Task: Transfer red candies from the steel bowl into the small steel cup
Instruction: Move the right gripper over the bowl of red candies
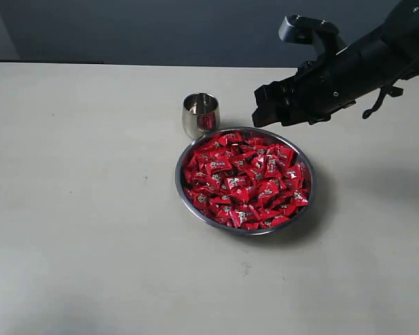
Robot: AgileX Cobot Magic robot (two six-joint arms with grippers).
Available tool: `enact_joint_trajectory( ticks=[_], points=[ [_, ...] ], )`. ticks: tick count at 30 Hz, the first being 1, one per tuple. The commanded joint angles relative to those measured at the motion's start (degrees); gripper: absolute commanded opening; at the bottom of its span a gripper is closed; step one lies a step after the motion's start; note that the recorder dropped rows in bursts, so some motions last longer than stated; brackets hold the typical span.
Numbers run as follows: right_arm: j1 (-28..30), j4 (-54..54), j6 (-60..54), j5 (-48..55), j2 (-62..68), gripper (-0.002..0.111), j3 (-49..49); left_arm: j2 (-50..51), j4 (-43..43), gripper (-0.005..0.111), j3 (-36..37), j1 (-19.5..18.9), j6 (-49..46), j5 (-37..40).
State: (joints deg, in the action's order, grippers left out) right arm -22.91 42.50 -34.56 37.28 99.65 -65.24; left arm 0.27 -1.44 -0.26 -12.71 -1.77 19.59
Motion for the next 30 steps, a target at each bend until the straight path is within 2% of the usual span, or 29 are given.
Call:
enact_joint_trajectory(
  ticks=[1,15,30],
  points=[
    [-0.1,0.0,-0.4,-0.6,0.0,0.054,-0.4,-0.3,-0.1,0.000,0.3,0.3,0.1,-0.4],
    [-0.1,-0.7,-0.4,-3.5,0.1,0.054,-0.4,-0.3,-0.1,0.000,0.3,0.3,0.1,-0.4],
    [-1.7,1.4,-0.4,-3.2,9.4,0.054,-2.7,-0.3,-0.1,0.000,0.3,0.3,0.1,-0.4]
  ],
)
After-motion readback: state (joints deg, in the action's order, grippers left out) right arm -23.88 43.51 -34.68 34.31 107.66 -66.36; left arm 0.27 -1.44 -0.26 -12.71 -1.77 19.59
